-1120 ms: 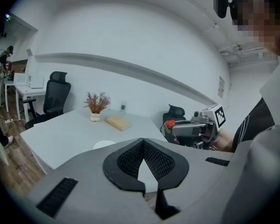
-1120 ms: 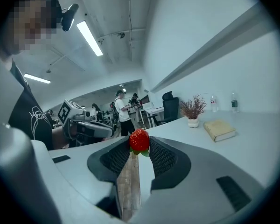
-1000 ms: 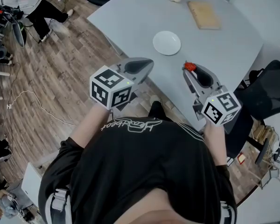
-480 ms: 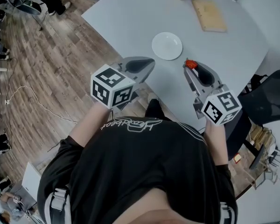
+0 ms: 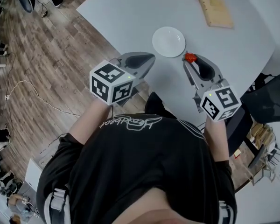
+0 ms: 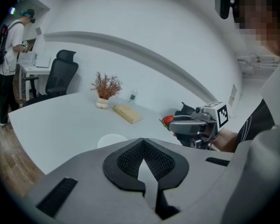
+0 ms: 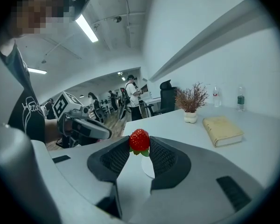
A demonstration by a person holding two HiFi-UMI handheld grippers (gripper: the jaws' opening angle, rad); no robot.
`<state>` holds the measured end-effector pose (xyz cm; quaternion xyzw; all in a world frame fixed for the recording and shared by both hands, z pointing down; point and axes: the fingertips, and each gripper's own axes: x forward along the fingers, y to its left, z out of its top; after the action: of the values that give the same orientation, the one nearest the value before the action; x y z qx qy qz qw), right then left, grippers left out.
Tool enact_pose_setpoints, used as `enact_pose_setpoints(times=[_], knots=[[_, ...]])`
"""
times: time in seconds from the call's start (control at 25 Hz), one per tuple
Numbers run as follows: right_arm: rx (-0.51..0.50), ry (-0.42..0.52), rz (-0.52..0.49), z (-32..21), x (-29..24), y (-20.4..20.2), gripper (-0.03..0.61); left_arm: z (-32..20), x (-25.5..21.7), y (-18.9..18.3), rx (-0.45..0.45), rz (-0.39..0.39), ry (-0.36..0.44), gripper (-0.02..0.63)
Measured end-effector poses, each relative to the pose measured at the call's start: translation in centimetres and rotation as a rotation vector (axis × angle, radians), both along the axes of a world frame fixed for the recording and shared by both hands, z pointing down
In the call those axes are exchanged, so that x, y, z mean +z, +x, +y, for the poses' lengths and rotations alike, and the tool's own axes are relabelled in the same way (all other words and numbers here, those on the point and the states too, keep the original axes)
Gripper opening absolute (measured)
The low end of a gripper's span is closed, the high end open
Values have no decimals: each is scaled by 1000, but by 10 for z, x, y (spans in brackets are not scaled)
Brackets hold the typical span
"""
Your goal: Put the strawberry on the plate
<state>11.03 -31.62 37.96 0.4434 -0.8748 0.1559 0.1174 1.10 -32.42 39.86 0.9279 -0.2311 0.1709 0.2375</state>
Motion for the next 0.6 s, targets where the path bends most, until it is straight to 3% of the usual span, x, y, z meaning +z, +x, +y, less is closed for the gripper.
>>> enact_pose_setpoints(times=[0.6], knots=[[-24, -19, 151, -53, 40, -6, 126, -25, 45, -3, -38, -22, -95, 8]])
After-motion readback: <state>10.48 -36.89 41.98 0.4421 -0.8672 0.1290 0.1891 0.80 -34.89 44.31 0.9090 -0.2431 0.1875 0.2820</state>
